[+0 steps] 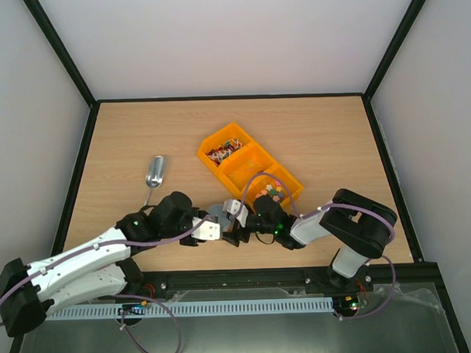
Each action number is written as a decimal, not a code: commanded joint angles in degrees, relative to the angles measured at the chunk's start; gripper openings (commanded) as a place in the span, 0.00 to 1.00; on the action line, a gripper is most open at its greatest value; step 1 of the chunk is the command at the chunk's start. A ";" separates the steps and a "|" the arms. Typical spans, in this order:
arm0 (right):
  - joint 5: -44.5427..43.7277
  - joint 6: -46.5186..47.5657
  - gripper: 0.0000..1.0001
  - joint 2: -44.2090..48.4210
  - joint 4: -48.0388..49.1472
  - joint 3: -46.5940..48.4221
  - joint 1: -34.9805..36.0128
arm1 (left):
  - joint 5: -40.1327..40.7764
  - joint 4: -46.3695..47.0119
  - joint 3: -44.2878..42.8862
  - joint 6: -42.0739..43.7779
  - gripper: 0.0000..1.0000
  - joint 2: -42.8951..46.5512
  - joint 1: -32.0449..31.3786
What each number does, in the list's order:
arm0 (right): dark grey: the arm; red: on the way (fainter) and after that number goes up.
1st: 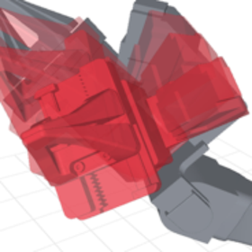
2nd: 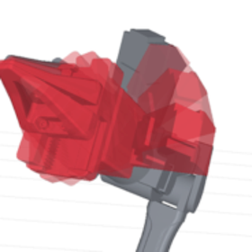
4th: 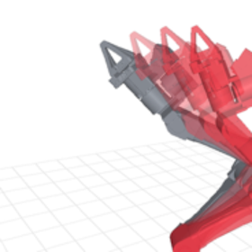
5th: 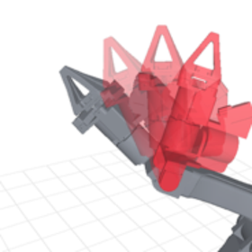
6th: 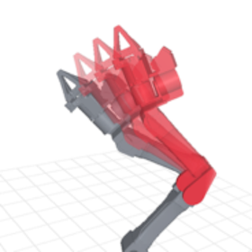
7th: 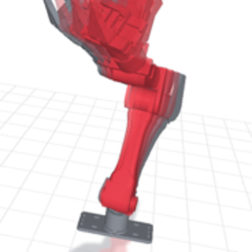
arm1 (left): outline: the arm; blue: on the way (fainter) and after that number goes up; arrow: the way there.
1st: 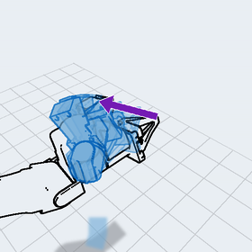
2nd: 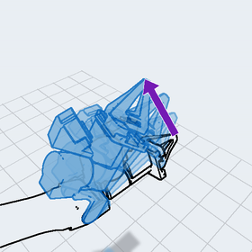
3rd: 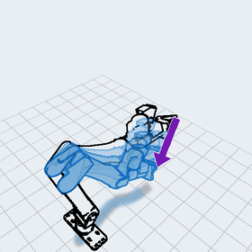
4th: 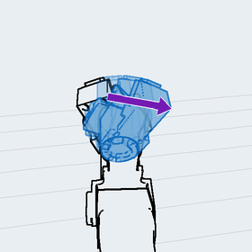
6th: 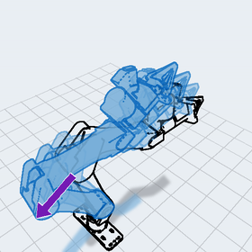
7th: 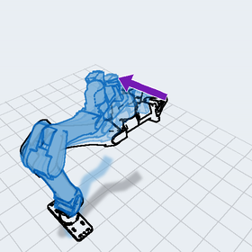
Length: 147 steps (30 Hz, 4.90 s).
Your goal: Pack the candies
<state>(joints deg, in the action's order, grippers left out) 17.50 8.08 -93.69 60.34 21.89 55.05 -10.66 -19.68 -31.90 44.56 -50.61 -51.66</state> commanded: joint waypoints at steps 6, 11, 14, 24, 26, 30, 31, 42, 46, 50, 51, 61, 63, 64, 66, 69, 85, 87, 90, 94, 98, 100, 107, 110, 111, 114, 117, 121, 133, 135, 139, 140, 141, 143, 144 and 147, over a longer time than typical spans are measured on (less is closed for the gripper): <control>0.89 -0.06 0.52 -0.07 -1.31 -0.22 0.36 | 3.06 6.67 1.00 -0.28 0.34 -4.54 -3.89; 2.74 0.91 0.49 0.24 -1.36 -1.12 0.38 | 7.69 5.80 3.18 2.11 0.25 -3.78 -3.92; 3.53 1.01 0.48 0.46 -1.32 -1.51 0.39 | 10.21 5.84 5.52 4.28 0.23 -1.41 -3.62; 5.88 1.17 0.43 1.09 -1.36 -2.71 0.36 | 11.45 6.03 6.17 3.23 0.13 -0.57 2.73; 6.29 1.37 0.42 1.34 -1.43 -2.93 0.37 | 11.05 6.04 6.02 3.23 0.12 -1.34 3.88; 6.28 1.22 0.40 1.91 -1.62 -3.43 0.41 | 10.39 6.20 6.09 3.38 0.11 -2.63 6.34; 6.12 1.02 0.40 2.09 -1.63 -3.52 0.37 | 10.12 6.19 6.02 3.36 0.10 -2.91 7.04; 2.14 -1.90 0.40 1.68 -1.53 -2.90 -0.19 | -1.95 -2.83 2.26 5.07 0.23 1.85 11.54; 2.39 -2.42 0.40 1.39 -1.54 -2.57 -0.38 | -7.36 -4.22 -0.53 1.71 0.30 3.46 8.20; 2.63 -2.63 0.40 1.14 -1.45 -2.23 -0.38 | -6.58 -1.52 -1.01 -0.76 0.34 0.43 2.34; 2.63 -2.58 0.40 1.10 -1.45 -2.14 -0.44 | -6.33 -0.76 -1.10 -1.09 0.35 -0.43 1.38; 5.11 -0.76 0.40 1.35 -1.97 -1.97 -0.51 | -0.97 6.20 0.27 2.31 0.34 -5.20 -4.77; 5.38 -0.54 0.40 1.42 -2.06 -2.06 -0.52 | 1.46 6.32 0.64 2.50 0.27 -5.59 -4.77; 5.78 -0.31 0.39 1.51 -2.15 -2.24 -0.50 | 2.61 6.17 1.01 2.95 0.24 -5.39 -4.72; 6.59 -0.21 0.39 1.66 -1.92 -2.61 -0.51 | 4.09 4.89 2.34 4.73 0.20 -4.77 -4.77; 7.29 0.23 0.38 1.96 -1.89 -3.01 -0.47 | 7.27 4.57 5.03 6.52 0.18 -2.98 -4.24; 1.76 -4.43 0.35 2.18 -1.71 -2.88 -0.73 | -0.22 -3.34 1.41 2.36 0.22 -2.81 12.00; 0.29 -5.29 0.35 1.96 -1.64 -2.26 -0.80 | -4.84 -5.09 -0.16 0.76 0.41 -1.39 12.11; -1.28 -6.04 0.35 1.37 -1.43 -1.40 -0.73 | -11.01 -5.53 -2.17 -2.74 0.69 -0.12 11.77; -1.37 -6.03 0.35 0.58 -0.78 -0.74 -0.74 | -10.14 -3.16 -3.36 -9.36 0.81 -3.45 9.00; -0.96 -5.47 0.36 0.24 -0.74 -0.57 -0.74 | -10.32 -1.19 -4.60 -13.69 0.89 -8.84 8.59; -1.40 -5.34 0.36 0.08 -0.81 -0.41 -0.74 | -11.03 -0.04 -5.37 -14.94 0.91 -10.54 8.59; -1.75 -5.33 0.37 -0.79 -0.83 0.26 -0.58 | -8.96 5.78 -5.79 -20.48 0.91 -14.25 8.50; -2.10 -5.42 0.37 -1.10 -0.66 0.38 -0.48 | -8.64 7.23 -5.56 -21.20 0.90 -15.04 8.14; -2.19 -5.44 0.37 -1.15 -0.61 0.49 -0.51 | -8.41 7.61 -5.47 -21.37 0.89 -15.42 8.01; -2.29 -5.44 0.37 -1.33 -0.57 0.77 -0.51 | -7.44 8.52 -5.28 -21.53 0.89 -16.41 7.27; -1.83 -5.29 0.37 -1.41 -0.57 0.79 -0.47 | -7.10 8.87 -4.79 -21.26 0.88 -16.65 7.19; 0.49 -4.22 0.37 -1.03 -0.50 0.07 -0.47 | -9.33 7.02 -4.60 -17.90 0.78 -16.14 7.19; 9.94 2.26 0.37 1.21 -0.56 -2.70 -0.49 | -16.95 -3.44 -4.32 2.96 0.60 -14.52 10.79; 10.82 2.81 0.37 1.43 -0.95 -2.73 -0.48 | -18.46 -5.34 -4.75 7.39 0.59 -14.85 10.79; 10.27 3.31 0.37 1.49 -1.51 -2.58 -0.49 | -18.63 -6.64 -5.86 11.59 0.60 -16.02 11.31; 9.56 3.04 0.37 1.49 -1.58 -2.53 -0.47 | -18.64 -6.45 -6.38 10.77 0.62 -16.32 11.87; 8.69 2.63 0.37 1.60 -1.66 -2.39 -0.51 | -18.68 -6.16 -6.87 9.26 0.66 -16.43 12.23; 6.63 1.31 0.37 1.75 -1.79 -2.23 -0.56 | -19.50 -6.22 -7.82 5.70 0.80 -15.91 12.83; 5.70 0.52 0.37 1.79 -1.84 -2.16 -0.56 | -20.09 -6.69 -7.92 4.47 0.83 -15.10 12.89; 4.32 -0.35 0.37 1.84 -2.18 -2.17 -0.61 | -21.02 -6.00 -6.00 0.06 0.94 -10.18 12.83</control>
<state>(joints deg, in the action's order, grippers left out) 22.83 8.80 -92.75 60.53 20.18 53.78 -29.56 -24.14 -38.52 49.41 -65.30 -39.24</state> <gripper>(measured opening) 0.868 0.892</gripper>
